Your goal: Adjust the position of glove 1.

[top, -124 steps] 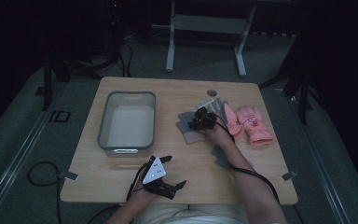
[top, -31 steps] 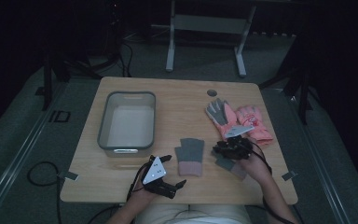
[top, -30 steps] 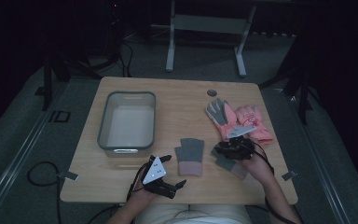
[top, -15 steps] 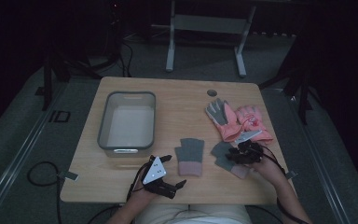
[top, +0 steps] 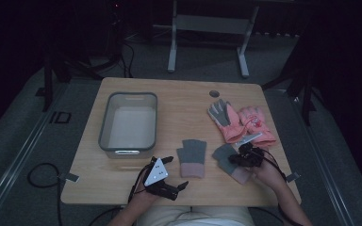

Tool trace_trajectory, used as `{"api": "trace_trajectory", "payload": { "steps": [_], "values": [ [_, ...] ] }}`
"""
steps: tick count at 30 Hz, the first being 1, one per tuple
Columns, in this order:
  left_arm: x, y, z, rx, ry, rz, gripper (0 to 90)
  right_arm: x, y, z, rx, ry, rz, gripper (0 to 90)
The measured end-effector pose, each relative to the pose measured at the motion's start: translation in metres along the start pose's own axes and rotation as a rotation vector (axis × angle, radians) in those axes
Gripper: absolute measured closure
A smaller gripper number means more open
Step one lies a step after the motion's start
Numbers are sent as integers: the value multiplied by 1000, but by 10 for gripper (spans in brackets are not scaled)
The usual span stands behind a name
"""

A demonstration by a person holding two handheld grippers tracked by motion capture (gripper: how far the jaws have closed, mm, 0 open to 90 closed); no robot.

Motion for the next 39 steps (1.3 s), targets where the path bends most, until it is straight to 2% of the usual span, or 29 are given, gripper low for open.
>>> {"api": "trace_trajectory", "payload": {
  "steps": [2, 4, 5, 6, 8, 10, 13, 14, 15, 16, 17, 18, 23, 27, 34, 35, 39],
  "values": [
    [0, 0, 0, 2, -2, -1, 0, 6, 7, -1, -22, -18, 13, 853],
    [0, 0, 0, 0, -1, 1, 0, 20, 20, -5, -64, -84, 4, 854],
    [0, 0, 0, 0, -1, 1, 0, 20, 20, -5, -64, -84, 4, 854],
    [0, 0, 0, -1, -1, 2, 0, 38, 29, -10, -127, -163, 54, 854],
    [0, 0, 0, -2, -1, 2, 0, 48, 34, -12, -170, -204, 83, 854],
    [0, 0, 0, 0, -1, 1, 0, 57, 36, -12, -215, -239, 128, 855],
    [0, 0, 0, -1, -1, -1, 0, 65, 36, -7, -316, -289, 195, 855],
    [0, 0, 0, -1, -1, -1, 0, 65, 36, -7, -316, -289, 195, 855],
    [0, 0, 0, -1, -1, -1, 0, 64, 33, 0, -392, -310, 219, 854],
    [0, 0, 0, -2, -1, -1, 0, 64, 32, 2, -414, -317, 228, 854],
    [0, 0, 0, -2, -1, -1, 0, 64, 32, 2, -414, -317, 228, 854],
    [0, -1, 0, -6, 1, -4, 0, 62, 30, 9, -444, -314, 255, 854],
    [0, 0, 0, -7, 0, -6, 0, 52, 25, 23, -481, -290, 283, 854],
    [0, 0, 0, -8, 2, -8, 0, 45, 23, 27, -488, -280, 292, 853],
    [0, -1, 0, -10, 3, -8, 0, 28, 10, 37, -522, -256, 323, 852],
    [0, -1, 0, -10, 4, -6, 0, 25, 7, 39, -521, -254, 336, 838],
    [0, -1, 0, -9, 4, -6, 0, 20, 5, 43, -533, -248, 334, 779]
  ]
}}
Point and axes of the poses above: each handheld gripper's, and its own axes: x roughly backward along the jaws, z roughly out of its underside, y roughly to its left, the point moved 8 cm from there along -x, roughly forward along the jaws, and after that the axes turned 7 degrees about -x, right-handed, at the moved point
